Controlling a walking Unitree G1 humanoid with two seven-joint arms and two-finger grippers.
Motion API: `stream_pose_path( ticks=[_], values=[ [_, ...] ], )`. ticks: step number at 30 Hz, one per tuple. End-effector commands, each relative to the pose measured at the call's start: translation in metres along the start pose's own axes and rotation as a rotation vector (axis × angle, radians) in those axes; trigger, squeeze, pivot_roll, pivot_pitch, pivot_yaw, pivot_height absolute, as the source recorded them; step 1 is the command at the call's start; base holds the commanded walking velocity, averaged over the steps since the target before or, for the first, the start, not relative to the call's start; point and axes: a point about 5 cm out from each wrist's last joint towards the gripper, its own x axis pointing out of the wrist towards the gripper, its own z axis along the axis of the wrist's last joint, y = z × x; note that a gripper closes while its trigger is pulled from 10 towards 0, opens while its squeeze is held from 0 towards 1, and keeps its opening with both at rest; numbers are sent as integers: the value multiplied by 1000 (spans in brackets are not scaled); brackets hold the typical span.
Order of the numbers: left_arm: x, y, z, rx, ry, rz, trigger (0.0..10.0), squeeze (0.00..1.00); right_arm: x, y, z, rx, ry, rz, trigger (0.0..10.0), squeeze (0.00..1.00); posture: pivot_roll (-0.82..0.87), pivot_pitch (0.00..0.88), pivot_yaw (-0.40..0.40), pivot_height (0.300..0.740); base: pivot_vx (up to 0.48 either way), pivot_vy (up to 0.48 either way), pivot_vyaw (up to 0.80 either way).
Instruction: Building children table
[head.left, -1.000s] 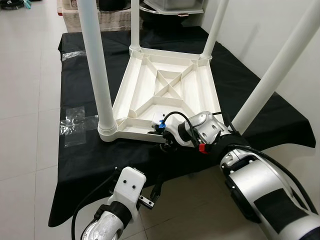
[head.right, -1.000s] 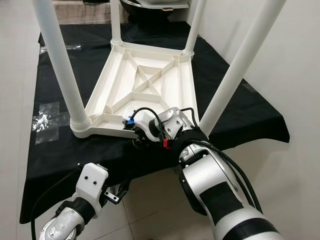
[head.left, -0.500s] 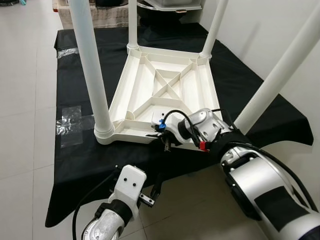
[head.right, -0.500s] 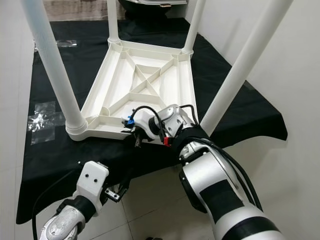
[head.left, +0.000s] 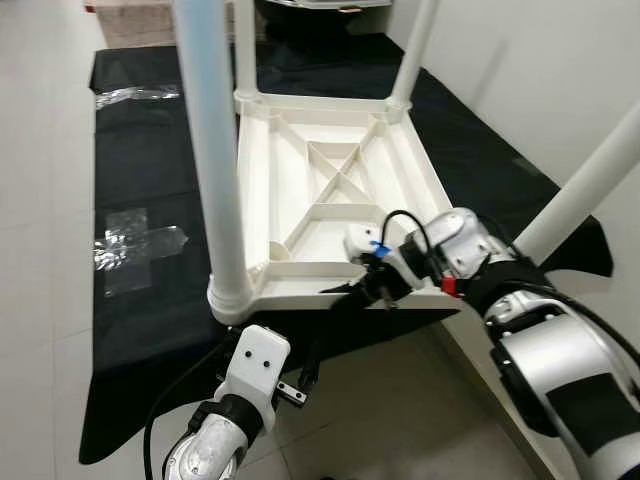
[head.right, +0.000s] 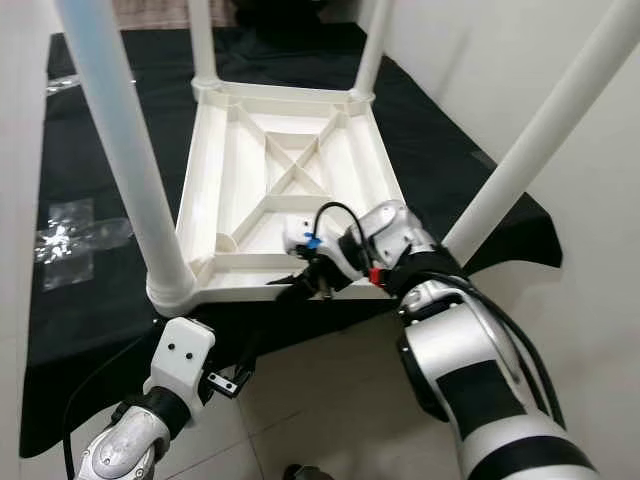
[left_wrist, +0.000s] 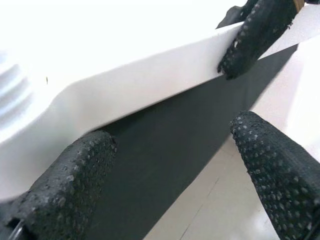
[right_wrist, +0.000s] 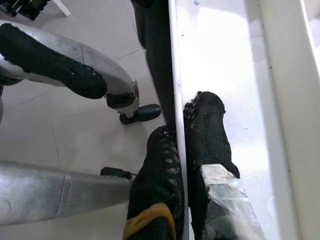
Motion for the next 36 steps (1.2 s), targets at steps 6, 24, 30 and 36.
stream_pose_path(
  ticks=[6,24,30,36],
  values=[
    [-1,-2,-7,-9,36,-9,10000,0,15,1,14,-213,-26,-4,0,0,39,176,-135,740,0,0,0],
    [0,-1,-10,-8,50,-11,10000,0,42,8,83,-674,-269,-87,0,0,35,170,-133,740,0,0,0],
    [1,-1,-10,-7,52,-9,10000,0,44,6,82,-653,-256,-112,0,0,37,168,-134,740,0,0,0],
    [2,-2,-10,-5,51,-9,10000,0,47,-8,80,-564,-185,-287,10000,0,36,166,-135,740,0,0,0]
  ],
)
